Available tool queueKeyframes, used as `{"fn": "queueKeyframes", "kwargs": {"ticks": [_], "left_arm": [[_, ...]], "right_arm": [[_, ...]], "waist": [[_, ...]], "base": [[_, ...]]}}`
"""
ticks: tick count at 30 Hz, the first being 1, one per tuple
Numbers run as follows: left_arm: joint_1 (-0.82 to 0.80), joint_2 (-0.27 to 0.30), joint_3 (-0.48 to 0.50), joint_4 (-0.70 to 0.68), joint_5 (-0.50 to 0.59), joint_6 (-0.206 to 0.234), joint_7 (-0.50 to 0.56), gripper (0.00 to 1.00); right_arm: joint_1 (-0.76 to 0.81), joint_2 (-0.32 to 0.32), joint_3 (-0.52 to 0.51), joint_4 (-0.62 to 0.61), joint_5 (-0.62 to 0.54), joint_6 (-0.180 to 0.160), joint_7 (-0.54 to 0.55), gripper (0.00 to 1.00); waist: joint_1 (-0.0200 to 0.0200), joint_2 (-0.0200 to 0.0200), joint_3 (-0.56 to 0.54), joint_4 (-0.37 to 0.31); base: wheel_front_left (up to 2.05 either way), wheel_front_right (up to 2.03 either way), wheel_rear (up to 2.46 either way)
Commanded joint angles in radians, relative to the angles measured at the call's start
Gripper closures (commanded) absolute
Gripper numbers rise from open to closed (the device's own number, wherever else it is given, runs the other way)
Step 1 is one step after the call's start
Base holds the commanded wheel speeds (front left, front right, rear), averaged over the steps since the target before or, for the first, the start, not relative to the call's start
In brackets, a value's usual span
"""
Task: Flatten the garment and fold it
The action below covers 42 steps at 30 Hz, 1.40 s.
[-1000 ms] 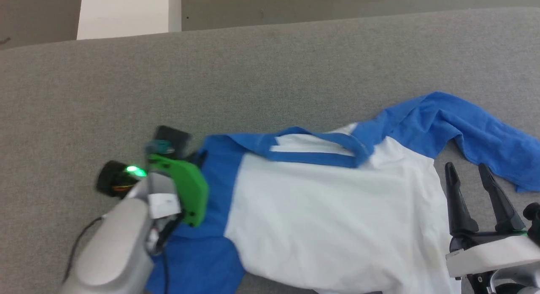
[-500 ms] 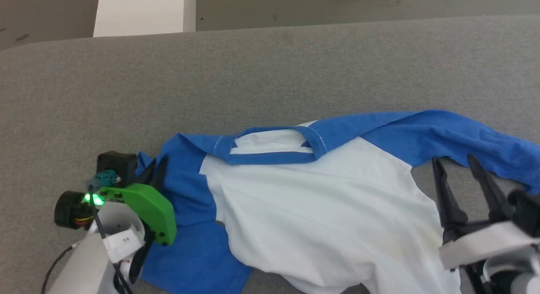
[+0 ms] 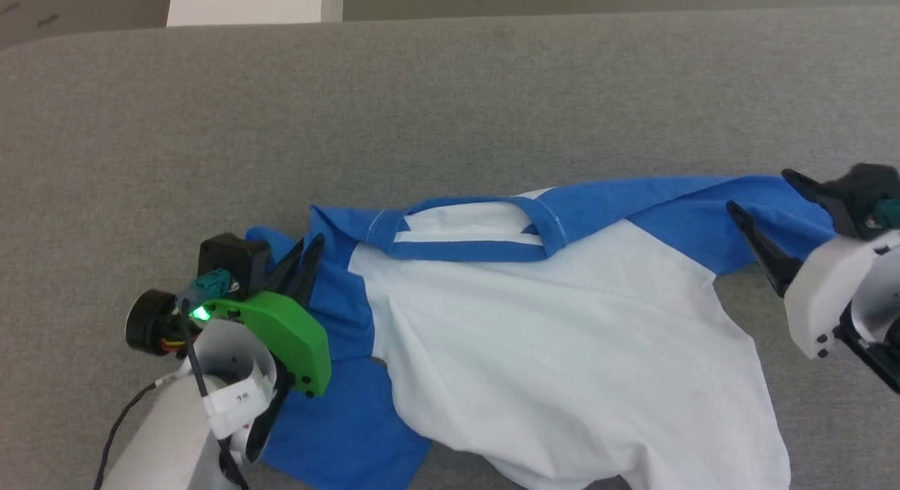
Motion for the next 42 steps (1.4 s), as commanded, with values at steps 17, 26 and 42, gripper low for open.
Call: {"fn": "queueKeyframes", "kwargs": {"ticks": [17,26,42], "left_arm": [[-0.104,-0.038,-0.034,0.013,0.008,-0.014,-0.007,1.00],[-0.112,-0.036,-0.023,0.045,-0.014,-0.018,-0.021,1.00],[-0.229,-0.048,0.052,0.065,-0.042,-0.046,-0.202,1.00]], "right_arm": [[-0.391,-0.124,0.429,0.241,0.224,-0.002,0.082,0.00],[-0.442,-0.124,0.482,0.335,0.319,-0.002,0.048,1.00],[-0.406,0.023,0.201,0.439,0.237,-0.002,-0.293,1.00]], "waist": [[0.0000,0.0000,0.148,0.091],[0.0000,0.0000,0.127,0.068],[0.0000,0.0000,-0.086,-0.020]], "base": [[0.00,0.00,0.00],[0.00,0.00,0.00],[0.00,0.00,0.00]]}}
